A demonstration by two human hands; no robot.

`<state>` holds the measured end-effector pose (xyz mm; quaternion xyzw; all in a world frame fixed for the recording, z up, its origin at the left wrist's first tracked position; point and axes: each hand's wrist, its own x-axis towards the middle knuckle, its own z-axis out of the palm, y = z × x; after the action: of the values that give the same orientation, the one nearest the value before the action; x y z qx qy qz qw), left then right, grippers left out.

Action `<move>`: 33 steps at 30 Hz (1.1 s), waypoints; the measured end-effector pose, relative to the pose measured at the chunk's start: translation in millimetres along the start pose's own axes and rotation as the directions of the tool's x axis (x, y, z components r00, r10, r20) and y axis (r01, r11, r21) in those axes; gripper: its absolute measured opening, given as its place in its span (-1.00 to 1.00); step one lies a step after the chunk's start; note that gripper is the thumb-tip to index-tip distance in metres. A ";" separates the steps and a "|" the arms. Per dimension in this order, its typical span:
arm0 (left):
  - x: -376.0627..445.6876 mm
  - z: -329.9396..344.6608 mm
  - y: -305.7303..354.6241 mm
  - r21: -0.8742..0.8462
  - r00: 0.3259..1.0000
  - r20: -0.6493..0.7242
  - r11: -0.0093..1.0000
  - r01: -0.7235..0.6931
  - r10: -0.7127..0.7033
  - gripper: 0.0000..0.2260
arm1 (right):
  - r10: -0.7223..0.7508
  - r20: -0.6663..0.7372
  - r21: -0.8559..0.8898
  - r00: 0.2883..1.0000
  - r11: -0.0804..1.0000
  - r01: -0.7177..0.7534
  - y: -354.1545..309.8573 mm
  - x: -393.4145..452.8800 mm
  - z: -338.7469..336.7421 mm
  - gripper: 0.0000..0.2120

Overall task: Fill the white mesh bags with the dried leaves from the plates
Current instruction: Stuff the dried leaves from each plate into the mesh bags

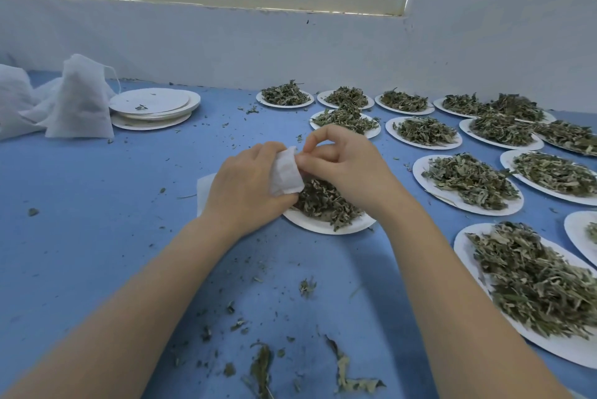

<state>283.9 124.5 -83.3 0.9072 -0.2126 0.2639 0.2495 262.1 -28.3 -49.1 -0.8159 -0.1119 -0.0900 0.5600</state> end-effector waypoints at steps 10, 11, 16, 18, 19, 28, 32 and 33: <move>2.8 -7.7 -12.1 0.064 0.999 0.009 0.997 0.045 -0.046 -0.51 | 0.151 0.146 -0.676 0.978 0.736 -0.013 7.2 -0.1 -2.3 -0.72; 2.6 -7.3 -12.4 0.066 0.999 0.012 0.997 0.043 -0.044 -0.51 | 0.159 0.174 -0.701 0.972 0.713 0.009 6.3 -0.7 -1.6 -0.66; 1.4 -5.4 -14.7 0.077 0.999 0.023 0.996 0.032 -0.034 -0.52 | 0.126 0.215 -0.731 0.968 0.679 0.074 8.8 -0.2 1.5 -0.68; 1.2 -5.1 -15.8 0.078 0.999 0.025 0.996 0.033 -0.035 -0.52 | 0.126 0.212 -0.729 0.969 0.681 0.071 10.3 0.3 2.4 -0.70; 1.2 -4.9 -16.3 0.078 0.999 0.025 0.996 0.034 -0.036 -0.53 | 0.125 0.209 -0.728 0.970 0.682 0.070 10.9 0.0 2.4 -0.72; 1.8 -4.1 -20.4 0.071 0.998 0.032 0.996 0.060 -0.062 -0.53 | 0.162 0.272 -0.676 0.949 0.734 0.068 4.3 -4.3 -7.5 -0.64; 2.5 -5.1 -20.7 0.066 0.996 0.057 0.996 0.058 -0.061 -0.53 | 0.108 0.258 -0.712 0.960 0.693 0.114 9.3 -4.2 -1.4 -0.64; 2.7 -5.6 -20.6 0.067 0.996 0.067 0.996 0.055 -0.060 -0.52 | 0.098 0.246 -0.717 0.964 0.688 0.113 10.6 -4.1 -0.4 -0.67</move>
<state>294.5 143.1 -84.6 0.9292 -0.1862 0.2318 0.2197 261.1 -32.7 -59.6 -0.9744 -0.1442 -0.0192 0.1714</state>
